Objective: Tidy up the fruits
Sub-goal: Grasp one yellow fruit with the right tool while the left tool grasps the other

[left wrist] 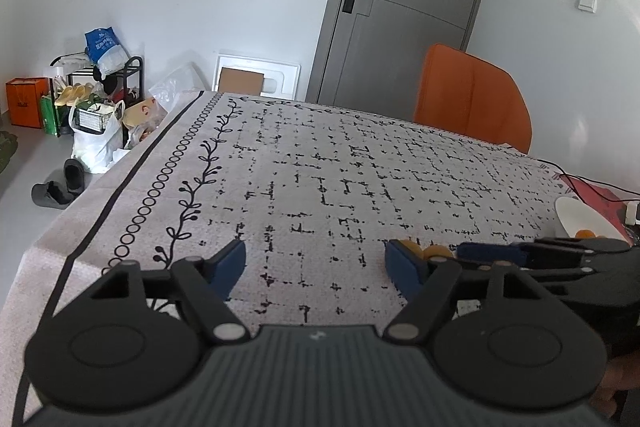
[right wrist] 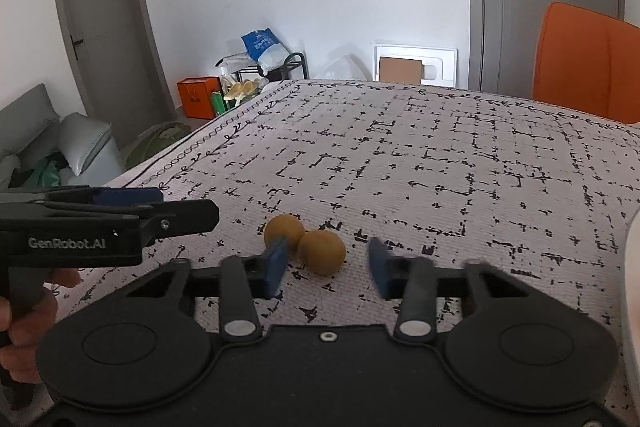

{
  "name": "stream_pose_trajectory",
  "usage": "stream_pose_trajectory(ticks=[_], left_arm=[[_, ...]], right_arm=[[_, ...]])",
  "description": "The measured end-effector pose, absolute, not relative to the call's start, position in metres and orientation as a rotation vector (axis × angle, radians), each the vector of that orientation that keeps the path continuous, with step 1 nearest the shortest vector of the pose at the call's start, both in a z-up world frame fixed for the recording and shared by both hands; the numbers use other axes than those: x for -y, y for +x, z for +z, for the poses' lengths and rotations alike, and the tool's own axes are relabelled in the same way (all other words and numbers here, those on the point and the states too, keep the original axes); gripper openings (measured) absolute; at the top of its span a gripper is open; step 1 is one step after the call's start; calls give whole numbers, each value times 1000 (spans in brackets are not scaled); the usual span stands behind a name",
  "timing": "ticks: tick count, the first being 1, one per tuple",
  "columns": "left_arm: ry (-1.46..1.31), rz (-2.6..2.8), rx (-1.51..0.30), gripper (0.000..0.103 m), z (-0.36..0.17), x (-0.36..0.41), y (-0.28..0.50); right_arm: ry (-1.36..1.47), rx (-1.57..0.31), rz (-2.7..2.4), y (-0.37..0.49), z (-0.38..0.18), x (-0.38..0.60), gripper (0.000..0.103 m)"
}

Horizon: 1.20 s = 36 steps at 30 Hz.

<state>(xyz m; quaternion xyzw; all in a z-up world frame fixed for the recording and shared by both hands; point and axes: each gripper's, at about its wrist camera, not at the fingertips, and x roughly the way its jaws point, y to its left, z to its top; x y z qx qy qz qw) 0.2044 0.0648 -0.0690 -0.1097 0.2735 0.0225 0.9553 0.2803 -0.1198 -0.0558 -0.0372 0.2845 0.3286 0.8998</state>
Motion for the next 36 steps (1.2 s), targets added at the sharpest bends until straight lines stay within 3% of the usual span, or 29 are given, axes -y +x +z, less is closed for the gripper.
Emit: stream_pose_trajectory(ticks=[1,18,30,32,33,36], left_arm=[[-222,46,-555,76,-69,-65,204],[-199,-20,-554,75,-68,-32,214],[-162,-61,-602,52,-81,-1,235],[-159,-68,-619,32,-85,4,240],[-159,-69,-617,26,-86,5,241],[-168,-79,-600,24,-85,9,240]], right_arm=[[-73,-594,685,281,-57,120,25],[-6,-544,596,269,-47,164,24],[29,-497,509,257,-37,207,24],[41,-489,493,255,-35,218,24],[45,-485,482,254,-34,223,24],[61,-475,461,251,-31,236,24]])
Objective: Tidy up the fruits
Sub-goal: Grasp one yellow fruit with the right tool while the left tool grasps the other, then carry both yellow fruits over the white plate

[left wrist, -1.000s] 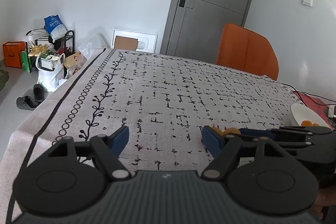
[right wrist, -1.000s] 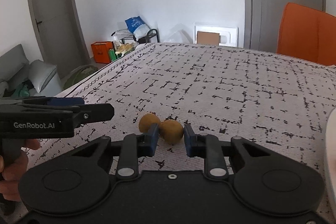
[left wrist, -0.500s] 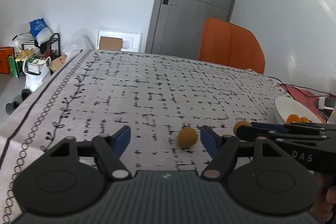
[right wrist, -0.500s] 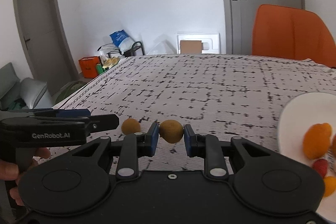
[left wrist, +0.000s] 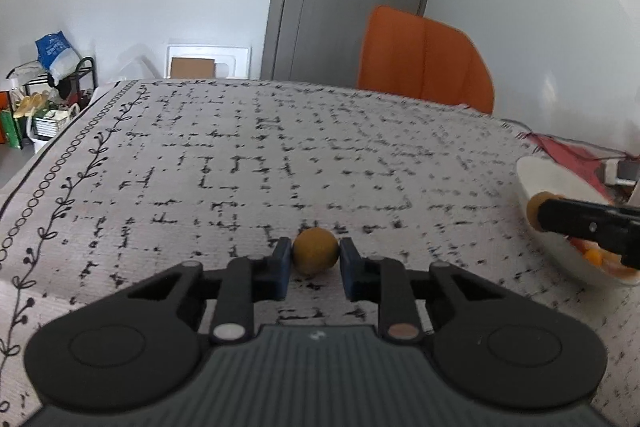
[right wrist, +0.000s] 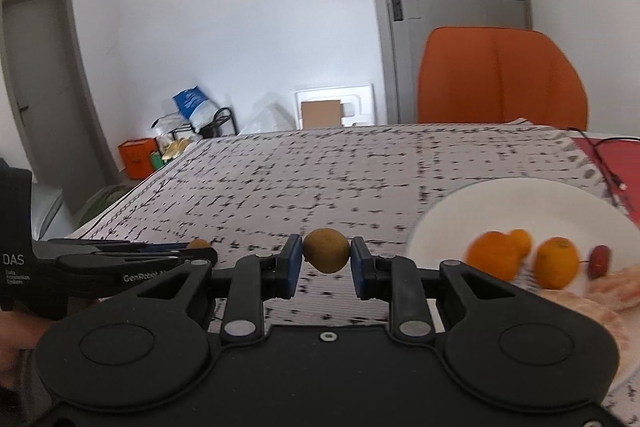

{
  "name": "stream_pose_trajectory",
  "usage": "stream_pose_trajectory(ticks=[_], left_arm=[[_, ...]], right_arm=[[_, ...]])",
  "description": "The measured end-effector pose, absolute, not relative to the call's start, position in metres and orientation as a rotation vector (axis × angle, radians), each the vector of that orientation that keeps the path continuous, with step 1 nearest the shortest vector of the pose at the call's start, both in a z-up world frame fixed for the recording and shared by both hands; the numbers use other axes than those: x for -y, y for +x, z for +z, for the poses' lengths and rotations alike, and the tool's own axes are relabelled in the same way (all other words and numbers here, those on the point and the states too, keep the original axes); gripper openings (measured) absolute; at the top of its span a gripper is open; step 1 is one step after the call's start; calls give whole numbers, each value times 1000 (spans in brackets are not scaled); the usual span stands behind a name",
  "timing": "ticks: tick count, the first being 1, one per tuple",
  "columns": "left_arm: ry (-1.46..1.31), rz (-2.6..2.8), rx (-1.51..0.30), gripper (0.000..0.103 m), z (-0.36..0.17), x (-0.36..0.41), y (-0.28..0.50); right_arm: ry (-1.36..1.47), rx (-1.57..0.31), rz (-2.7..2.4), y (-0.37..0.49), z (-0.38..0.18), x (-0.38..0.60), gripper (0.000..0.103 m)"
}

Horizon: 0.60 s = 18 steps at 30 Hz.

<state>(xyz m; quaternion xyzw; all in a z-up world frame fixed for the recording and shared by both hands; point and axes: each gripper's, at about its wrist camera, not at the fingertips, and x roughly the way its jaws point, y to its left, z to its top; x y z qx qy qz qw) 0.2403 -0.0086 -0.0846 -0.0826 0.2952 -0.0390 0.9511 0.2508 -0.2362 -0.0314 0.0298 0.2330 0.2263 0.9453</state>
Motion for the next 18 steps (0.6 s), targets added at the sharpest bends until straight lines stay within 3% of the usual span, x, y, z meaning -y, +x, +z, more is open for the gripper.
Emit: stream_pose_trajectory(ticks=[18], left_arm=[[-118,-181,-535,24,-55,62,227]], right_arm=[[126,-436,346,238,-32,304,24]])
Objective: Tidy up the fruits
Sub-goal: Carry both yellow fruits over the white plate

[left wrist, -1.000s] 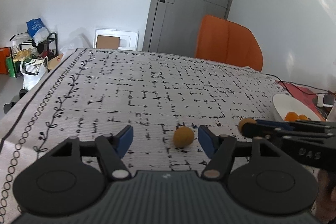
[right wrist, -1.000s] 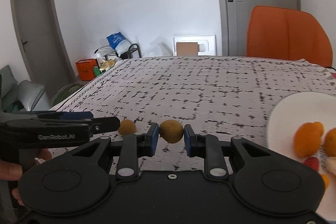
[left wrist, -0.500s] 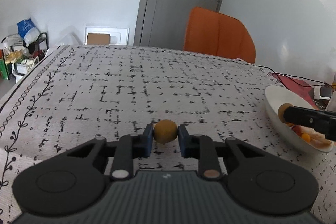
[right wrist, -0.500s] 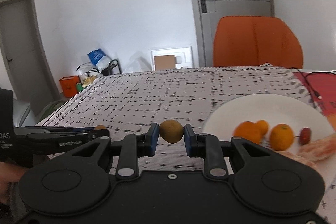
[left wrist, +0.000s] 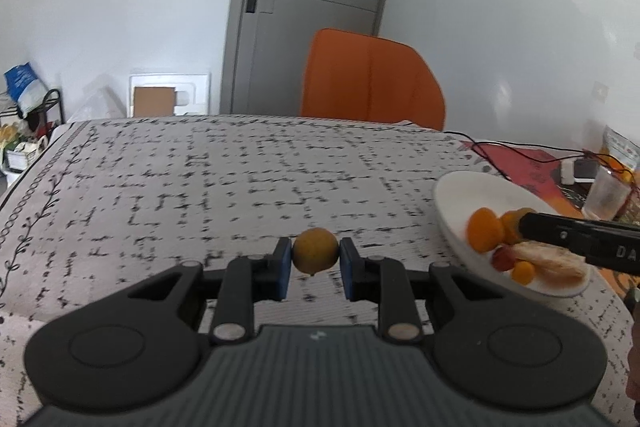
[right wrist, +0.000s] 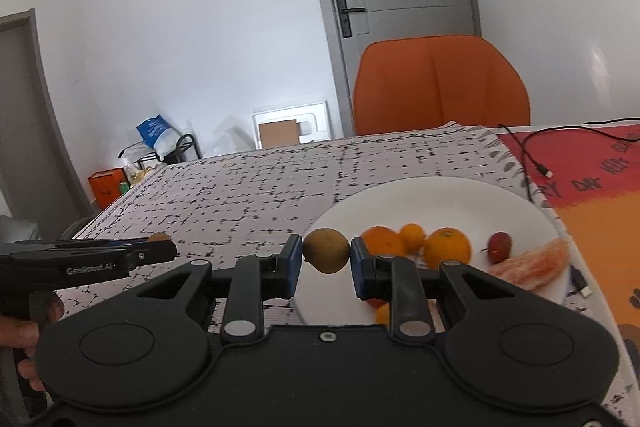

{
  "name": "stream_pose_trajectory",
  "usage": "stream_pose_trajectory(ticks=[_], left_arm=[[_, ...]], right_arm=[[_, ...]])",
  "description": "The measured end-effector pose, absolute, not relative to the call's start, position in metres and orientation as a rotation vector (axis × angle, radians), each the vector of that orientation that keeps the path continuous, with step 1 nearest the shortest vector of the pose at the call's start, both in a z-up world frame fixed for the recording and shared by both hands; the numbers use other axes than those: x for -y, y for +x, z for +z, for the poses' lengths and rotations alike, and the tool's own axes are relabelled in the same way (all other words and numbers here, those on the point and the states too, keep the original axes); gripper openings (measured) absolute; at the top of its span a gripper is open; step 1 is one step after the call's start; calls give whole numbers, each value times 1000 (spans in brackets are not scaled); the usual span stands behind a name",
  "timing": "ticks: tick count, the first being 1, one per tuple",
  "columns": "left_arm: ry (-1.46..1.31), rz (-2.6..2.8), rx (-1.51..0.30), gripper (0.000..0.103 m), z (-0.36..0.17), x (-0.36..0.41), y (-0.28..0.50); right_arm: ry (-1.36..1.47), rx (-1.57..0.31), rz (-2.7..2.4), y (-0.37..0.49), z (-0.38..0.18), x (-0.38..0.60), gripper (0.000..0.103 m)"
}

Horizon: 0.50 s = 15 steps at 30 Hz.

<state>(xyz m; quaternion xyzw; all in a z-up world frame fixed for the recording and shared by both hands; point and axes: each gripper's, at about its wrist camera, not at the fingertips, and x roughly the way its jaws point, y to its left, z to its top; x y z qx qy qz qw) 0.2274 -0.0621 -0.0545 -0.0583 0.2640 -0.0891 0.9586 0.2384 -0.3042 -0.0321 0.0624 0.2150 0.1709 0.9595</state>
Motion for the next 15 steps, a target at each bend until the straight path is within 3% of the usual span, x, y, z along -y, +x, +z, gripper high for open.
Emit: stream_pose_trajectory(ticks=[15], left_arm=[[-71,-263,-513,24,-41,106,227]], right_arm=[[155,-418,284,247,-32,338,24]])
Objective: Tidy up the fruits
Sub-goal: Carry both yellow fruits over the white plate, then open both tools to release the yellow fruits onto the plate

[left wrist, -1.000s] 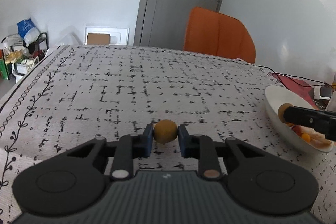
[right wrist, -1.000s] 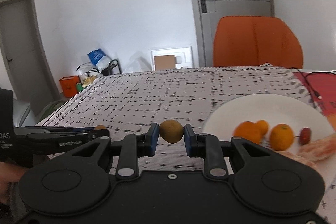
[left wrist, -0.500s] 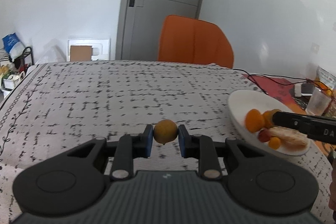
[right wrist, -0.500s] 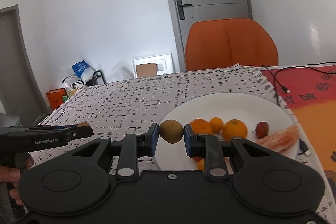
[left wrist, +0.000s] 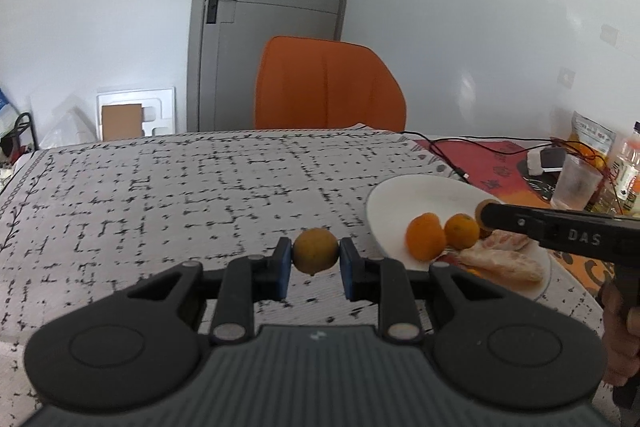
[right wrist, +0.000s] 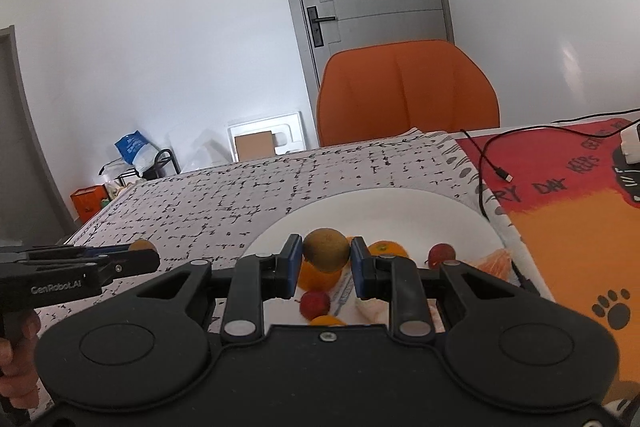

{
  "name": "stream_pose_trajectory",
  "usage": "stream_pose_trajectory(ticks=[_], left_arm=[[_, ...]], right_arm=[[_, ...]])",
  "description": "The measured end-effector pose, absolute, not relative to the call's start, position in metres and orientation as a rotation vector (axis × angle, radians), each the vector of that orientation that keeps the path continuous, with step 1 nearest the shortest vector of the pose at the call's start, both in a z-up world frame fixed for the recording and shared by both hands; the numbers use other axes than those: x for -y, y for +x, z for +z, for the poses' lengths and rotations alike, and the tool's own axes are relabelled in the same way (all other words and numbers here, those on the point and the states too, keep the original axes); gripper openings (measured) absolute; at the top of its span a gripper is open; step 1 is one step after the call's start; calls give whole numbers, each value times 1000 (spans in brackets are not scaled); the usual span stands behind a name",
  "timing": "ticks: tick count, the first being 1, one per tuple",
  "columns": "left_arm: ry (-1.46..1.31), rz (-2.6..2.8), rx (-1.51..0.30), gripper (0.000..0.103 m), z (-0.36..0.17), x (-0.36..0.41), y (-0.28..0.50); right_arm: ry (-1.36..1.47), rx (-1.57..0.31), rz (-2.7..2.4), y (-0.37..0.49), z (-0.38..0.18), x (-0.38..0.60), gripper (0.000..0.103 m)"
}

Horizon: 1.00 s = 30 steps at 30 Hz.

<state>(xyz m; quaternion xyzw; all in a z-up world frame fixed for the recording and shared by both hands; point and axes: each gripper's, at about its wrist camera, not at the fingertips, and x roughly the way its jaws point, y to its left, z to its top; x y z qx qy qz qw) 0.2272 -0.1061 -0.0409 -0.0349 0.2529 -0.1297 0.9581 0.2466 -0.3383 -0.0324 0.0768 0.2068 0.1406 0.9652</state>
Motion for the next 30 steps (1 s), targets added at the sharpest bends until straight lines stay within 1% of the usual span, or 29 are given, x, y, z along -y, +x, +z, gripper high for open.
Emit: stream_pose_trajectory(ticks=[2,3,5,12,14,19,21,22,28,29,30], left_arm=[[-68,-270,-511,24,-39,110,228],[-66,-274,-510,24,-38,113,229],[-63,-284,-510,24,-37,117,230],[-44,-315,-509,24,-36,133,234],[-41,-328,-510,24,-36,139,235],[-30,-353,-509,24,-34,149,236],[-21,-366,-510,24,-35,154,237],[-15,-371,-511,24,-35,157,237],[-12,-384,-509,24,-33,170,241],[-12,-381,-500,28,-32,170,240],[-7,-380,-494,28,-31,172,239]], right_arm=[[156,-417,284,250,-33,340,25],[159,-415,290,252,-33,340,29],[161,-411,294,252,-33,342,40],[178,-426,291,236,-39,351,47],[192,-429,291,231,-41,354,51],[208,-433,290,224,-43,357,52],[219,-428,289,221,-44,360,59],[224,-427,288,220,-45,361,64],[234,-426,288,216,-47,364,65],[236,-427,287,216,-48,364,65],[238,-429,289,216,-48,365,65]])
